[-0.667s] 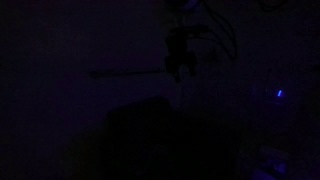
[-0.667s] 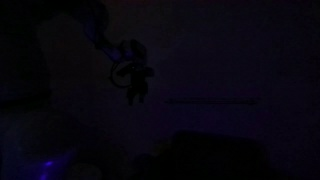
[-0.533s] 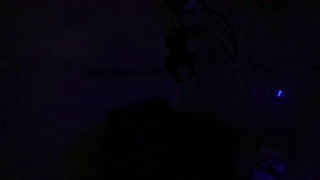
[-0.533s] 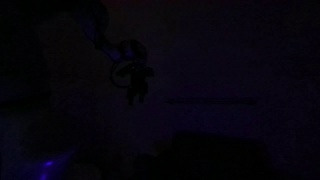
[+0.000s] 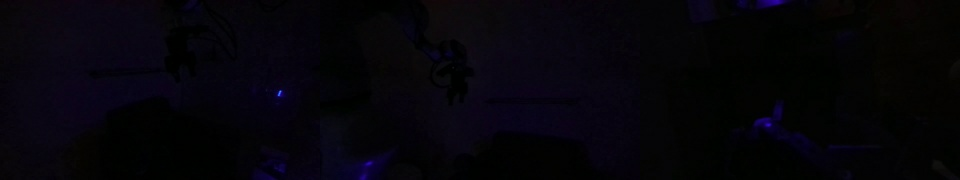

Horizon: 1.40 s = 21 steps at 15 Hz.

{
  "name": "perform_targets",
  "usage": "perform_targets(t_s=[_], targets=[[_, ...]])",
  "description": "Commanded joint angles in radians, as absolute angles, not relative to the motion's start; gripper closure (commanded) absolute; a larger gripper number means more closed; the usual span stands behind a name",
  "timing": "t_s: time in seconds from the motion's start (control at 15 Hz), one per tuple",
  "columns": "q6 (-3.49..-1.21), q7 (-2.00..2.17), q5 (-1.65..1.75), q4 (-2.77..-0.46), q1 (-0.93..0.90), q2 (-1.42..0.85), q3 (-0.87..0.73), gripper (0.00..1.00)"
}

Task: Wipe the arm of the chair

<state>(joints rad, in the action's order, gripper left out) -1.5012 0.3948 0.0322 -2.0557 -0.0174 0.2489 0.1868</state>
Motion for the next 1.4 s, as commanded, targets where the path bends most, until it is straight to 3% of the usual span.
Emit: perform_targets(t_s=[0.0,0.47,1.07,1.2,1.27,1.33], targets=[[-1.499,0.398,0.035,-2.053,-0.035,0.247,0.171,0.00],[-1.592,0.410,0.035,-2.071,-0.027,0.212,0.162,0.00],[-2.312,0.422,0.160,-1.947,-0.078,-0.234,0.140,0.00],[-2.382,0.356,0.114,-1.874,-0.111,-0.371,0.139,0.00],[-2.346,0.394,0.119,-1.963,-0.115,-0.254,0.114,0.00],[-2.372,0.388,0.114,-1.933,-0.131,-0.312,0.111,0.00]])
